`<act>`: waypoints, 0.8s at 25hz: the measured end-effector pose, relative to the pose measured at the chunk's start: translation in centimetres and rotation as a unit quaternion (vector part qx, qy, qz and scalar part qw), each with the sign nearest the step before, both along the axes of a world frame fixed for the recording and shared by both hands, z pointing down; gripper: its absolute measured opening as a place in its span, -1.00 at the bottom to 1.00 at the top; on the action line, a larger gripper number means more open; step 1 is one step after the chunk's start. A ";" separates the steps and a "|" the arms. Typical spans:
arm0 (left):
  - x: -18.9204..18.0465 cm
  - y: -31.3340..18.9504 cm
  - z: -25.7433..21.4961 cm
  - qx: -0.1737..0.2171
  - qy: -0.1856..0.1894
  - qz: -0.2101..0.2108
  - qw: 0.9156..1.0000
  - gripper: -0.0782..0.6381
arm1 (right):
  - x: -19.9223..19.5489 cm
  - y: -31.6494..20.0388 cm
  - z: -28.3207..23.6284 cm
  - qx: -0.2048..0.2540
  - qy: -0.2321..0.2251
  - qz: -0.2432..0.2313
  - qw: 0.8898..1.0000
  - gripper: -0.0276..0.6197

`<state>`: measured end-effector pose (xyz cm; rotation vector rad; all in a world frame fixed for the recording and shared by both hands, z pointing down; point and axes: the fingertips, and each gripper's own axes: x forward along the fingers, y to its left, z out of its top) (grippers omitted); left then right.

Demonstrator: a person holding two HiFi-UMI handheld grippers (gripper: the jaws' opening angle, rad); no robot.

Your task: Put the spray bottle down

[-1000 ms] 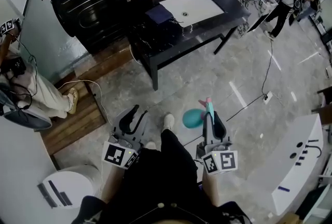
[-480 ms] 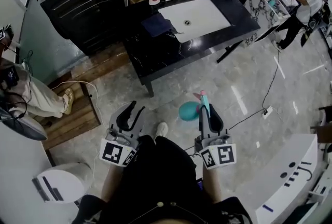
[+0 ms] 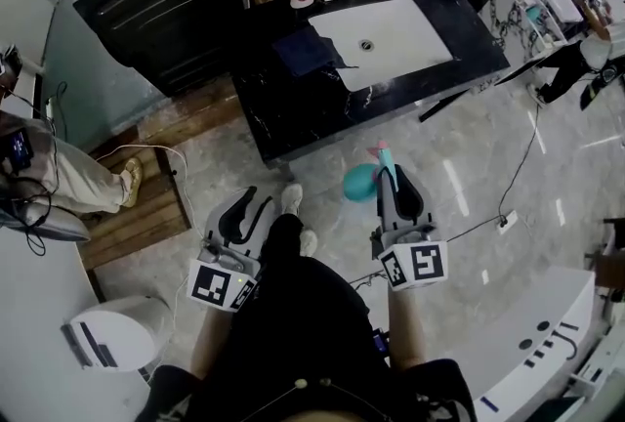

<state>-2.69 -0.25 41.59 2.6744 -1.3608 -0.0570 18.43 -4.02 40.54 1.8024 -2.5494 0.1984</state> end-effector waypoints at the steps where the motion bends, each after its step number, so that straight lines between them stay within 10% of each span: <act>1: 0.0 -0.8 0.1 0.000 0.000 0.001 1.000 -0.46 | -0.1 -1.0 0.0 0.002 0.001 -0.001 1.000 -0.71; 20: -1.8 -18.1 0.5 -0.010 0.016 0.030 0.999 -0.48 | -3.6 -22.5 2.5 0.020 0.008 0.030 0.999 -0.71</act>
